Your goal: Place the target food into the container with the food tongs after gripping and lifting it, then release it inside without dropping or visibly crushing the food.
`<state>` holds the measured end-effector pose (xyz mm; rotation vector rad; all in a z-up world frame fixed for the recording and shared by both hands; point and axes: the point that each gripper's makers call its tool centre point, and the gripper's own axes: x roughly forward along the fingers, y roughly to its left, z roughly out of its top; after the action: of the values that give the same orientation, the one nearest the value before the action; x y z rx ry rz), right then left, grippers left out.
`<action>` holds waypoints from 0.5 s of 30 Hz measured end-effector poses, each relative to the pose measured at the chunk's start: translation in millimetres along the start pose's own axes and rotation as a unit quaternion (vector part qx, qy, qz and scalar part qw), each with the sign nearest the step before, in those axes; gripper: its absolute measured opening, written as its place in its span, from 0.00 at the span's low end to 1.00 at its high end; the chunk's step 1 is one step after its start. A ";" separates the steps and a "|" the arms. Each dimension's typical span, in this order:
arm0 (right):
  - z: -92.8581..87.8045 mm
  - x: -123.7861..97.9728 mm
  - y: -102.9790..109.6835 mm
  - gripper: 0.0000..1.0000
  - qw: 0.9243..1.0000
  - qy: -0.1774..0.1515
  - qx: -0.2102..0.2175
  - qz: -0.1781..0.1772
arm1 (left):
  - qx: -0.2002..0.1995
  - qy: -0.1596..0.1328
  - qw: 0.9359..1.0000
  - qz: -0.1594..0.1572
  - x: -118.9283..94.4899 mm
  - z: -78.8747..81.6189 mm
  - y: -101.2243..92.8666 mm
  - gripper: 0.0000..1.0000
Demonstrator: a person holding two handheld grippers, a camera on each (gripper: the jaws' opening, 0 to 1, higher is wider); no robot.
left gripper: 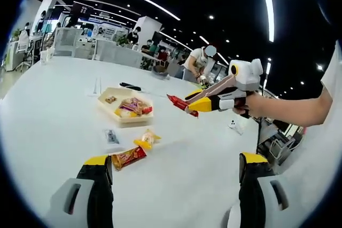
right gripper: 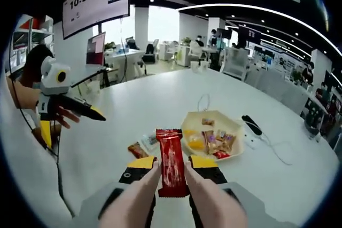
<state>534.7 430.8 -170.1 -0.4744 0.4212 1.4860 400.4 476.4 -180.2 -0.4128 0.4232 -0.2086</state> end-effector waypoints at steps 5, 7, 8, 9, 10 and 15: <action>6.4 1.4 -7.3 0.22 1.000 0.001 -0.002 -0.003 | -0.001 0.001 1.000 0.002 0.2 -1.0 1.2 0.99; 7.2 1.9 -9.6 0.22 1.000 0.001 0.000 -0.004 | -0.001 0.001 1.000 0.002 0.1 -1.0 1.4 0.99; 7.5 2.1 -10.8 0.22 1.000 0.001 0.000 -0.004 | -0.002 0.001 1.000 0.002 0.1 -1.0 1.5 0.99; 8.5 2.4 -12.1 0.22 1.000 0.001 0.001 -0.005 | -0.002 0.000 1.000 0.003 -0.1 -0.9 2.1 0.99; 9.4 2.6 -13.4 0.22 1.000 0.001 0.001 -0.006 | -0.002 0.000 1.000 0.003 -0.2 -0.9 2.6 0.99; 14.0 4.2 -16.9 0.22 1.000 0.000 0.003 -0.007 | -0.003 0.000 1.000 0.005 -1.2 -0.9 4.6 0.99</action>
<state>551.5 441.5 -160.0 -0.4706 0.4216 1.4700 399.5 480.5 -182.5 -0.4169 0.4264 -0.1979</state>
